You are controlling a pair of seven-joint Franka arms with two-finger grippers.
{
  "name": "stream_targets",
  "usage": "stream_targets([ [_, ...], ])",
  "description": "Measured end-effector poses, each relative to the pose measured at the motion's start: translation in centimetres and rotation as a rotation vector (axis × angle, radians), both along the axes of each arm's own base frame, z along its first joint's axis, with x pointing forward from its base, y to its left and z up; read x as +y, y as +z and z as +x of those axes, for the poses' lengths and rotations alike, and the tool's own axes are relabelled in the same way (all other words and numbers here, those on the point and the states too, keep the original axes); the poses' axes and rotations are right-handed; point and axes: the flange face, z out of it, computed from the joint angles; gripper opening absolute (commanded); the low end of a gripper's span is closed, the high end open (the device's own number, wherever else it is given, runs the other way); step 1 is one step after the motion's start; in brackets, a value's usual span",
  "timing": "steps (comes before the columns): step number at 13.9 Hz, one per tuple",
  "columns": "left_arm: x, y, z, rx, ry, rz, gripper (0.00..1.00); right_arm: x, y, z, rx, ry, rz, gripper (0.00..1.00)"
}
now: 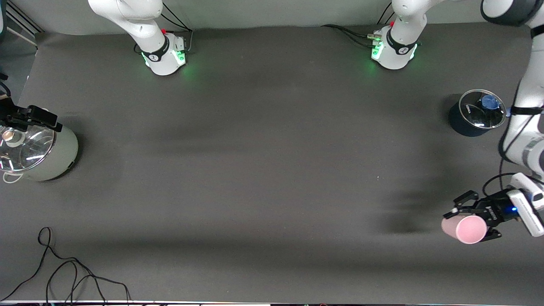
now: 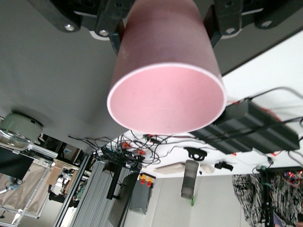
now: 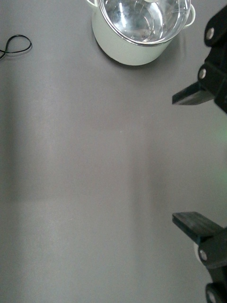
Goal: Transfer pink cup from left to right arm
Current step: 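Lift the pink cup with the left gripper while the right gripper approaches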
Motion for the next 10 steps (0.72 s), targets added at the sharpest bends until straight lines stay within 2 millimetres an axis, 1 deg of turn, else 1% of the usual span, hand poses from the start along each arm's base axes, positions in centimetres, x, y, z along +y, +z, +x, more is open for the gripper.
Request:
stream_targets([
  [2,-6.0,2.0,0.2,-0.01,0.024,-0.018,0.36,0.0,0.0,0.0,0.0,0.0,0.0,1.0],
  [5,-13.5,4.4,0.3,-0.011,0.076,-0.033,0.36,0.0,0.0,0.0,0.0,0.0,0.0,1.0],
  [6,-16.4,5.5,0.1,-0.012,0.111,-0.028,0.36,0.0,0.0,0.0,0.0,0.0,0.0,1.0],
  [8,-22.6,7.3,-1.2,-0.005,0.148,-0.02,0.36,0.2,-0.1,0.1,-0.001,0.001,0.011,1.0],
  [10,-28.7,8.2,-3.6,0.015,0.142,-0.027,0.36,0.9,-0.2,0.3,-0.009,-0.001,0.069,1.0],
])
